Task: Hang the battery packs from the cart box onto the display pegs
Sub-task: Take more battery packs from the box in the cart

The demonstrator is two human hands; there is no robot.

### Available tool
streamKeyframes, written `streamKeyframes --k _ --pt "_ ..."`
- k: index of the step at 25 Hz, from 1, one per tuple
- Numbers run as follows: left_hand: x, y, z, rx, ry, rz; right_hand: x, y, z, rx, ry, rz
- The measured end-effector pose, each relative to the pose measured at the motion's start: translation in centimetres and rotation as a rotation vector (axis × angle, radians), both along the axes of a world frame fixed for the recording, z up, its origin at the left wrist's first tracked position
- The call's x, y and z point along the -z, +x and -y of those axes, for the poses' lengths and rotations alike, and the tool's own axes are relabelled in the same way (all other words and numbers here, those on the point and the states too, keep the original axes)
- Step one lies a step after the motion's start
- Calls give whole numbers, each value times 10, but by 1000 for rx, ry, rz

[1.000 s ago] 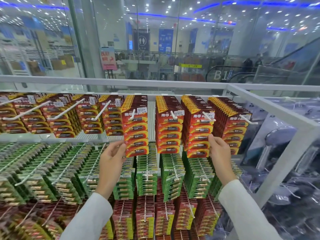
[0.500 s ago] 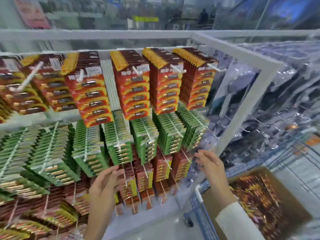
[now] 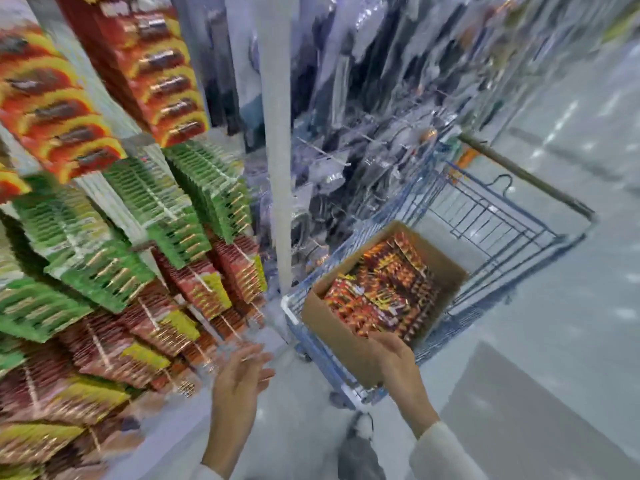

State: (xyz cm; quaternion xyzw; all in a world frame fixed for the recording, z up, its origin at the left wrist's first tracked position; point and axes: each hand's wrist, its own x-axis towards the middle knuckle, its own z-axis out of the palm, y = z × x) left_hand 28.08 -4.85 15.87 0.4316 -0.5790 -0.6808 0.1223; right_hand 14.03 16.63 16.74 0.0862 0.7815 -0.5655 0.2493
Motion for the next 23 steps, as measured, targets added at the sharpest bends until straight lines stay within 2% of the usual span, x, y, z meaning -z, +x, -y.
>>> streamKeyframes --k 8,11,18,23 --pt "42 -128 -118 167 35 146 36 -65 -127 126 3 92" --pt "69 -186 -153 305 -3 228 44 -86 -159 160 19 147" --pt "146 -308 -206 716 -230 404 54 -102 -187 287 12 251" --pt "202 -343 -225 858 -262 562 48 -101 -186 358 -5 285"
